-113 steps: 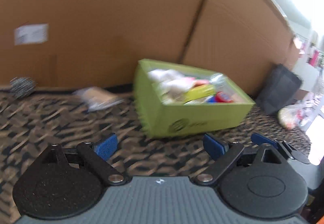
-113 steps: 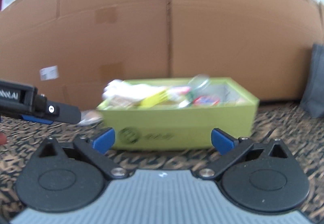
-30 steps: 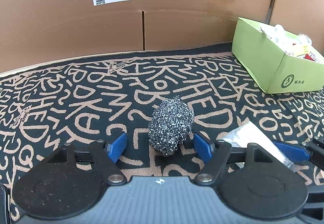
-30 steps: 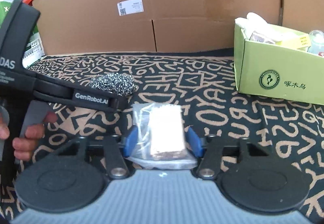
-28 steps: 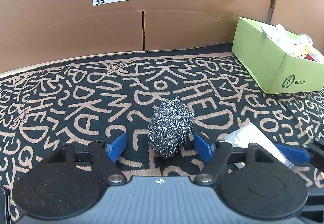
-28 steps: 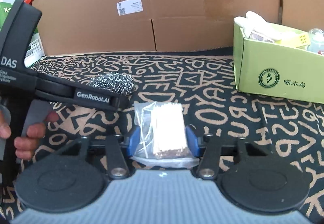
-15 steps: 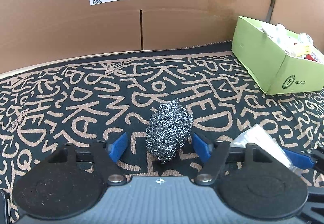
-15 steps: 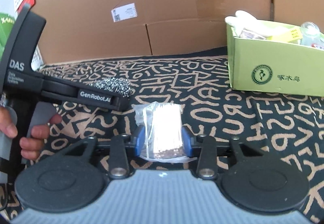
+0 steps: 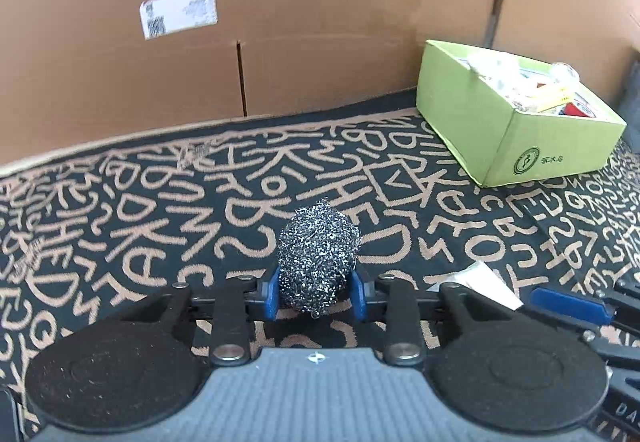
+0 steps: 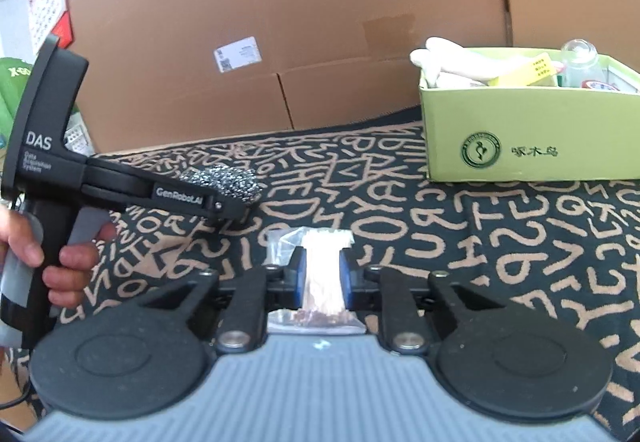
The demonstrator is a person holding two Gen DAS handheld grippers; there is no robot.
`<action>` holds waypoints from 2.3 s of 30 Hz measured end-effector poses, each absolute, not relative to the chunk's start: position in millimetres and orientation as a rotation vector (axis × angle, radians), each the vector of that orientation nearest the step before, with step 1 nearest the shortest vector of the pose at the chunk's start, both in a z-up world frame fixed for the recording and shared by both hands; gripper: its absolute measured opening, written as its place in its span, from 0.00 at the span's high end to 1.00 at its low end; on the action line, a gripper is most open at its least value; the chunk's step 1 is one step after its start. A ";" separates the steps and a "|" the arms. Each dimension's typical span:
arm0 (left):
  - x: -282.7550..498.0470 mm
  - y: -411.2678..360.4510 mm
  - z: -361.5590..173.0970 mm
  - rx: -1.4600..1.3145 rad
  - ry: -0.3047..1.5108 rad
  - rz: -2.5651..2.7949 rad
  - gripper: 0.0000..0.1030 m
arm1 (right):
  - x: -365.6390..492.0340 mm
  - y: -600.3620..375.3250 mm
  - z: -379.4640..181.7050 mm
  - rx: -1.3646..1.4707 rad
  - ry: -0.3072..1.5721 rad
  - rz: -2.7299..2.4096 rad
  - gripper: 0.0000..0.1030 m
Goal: Organize objects
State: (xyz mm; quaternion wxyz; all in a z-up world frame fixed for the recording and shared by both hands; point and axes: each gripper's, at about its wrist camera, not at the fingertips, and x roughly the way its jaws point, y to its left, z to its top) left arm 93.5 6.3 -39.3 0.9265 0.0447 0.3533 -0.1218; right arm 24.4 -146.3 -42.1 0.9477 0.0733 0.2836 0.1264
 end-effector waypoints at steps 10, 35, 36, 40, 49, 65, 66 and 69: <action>96.6 3.8 -49.5 0.130 0.758 -0.251 0.57 | 38.9 -118.7 -52.7 -0.017 0.647 0.270 0.69; 148.2 -156.3 66.0 0.134 0.544 -0.616 0.64 | 46.9 -309.7 41.1 0.073 0.266 -0.237 0.76; 155.8 -165.6 66.0 0.144 0.540 -0.611 0.64 | 56.8 -318.5 41.9 0.065 0.263 -0.261 0.76; 182.8 -193.7 58.6 0.159 0.546 -0.613 0.63 | 97.9 -345.1 35.6 0.055 0.268 -0.313 0.76; 187.6 -182.6 30.4 0.038 0.528 -0.573 0.10 | 117.6 -346.1 -10.3 -0.020 0.272 -0.343 0.02; 55.1 -93.3 -3.5 -0.071 0.541 -0.447 0.00 | -6.3 -255.0 -6.9 0.009 0.424 -0.241 0.00; 51.1 -91.0 -4.2 -0.062 0.550 -0.432 0.00 | -11.5 -250.5 -8.7 0.007 0.435 -0.248 0.00; 36.2 -86.8 -2.4 -0.017 0.585 -0.382 0.00 | -25.5 -241.7 -11.1 0.029 0.465 -0.250 0.00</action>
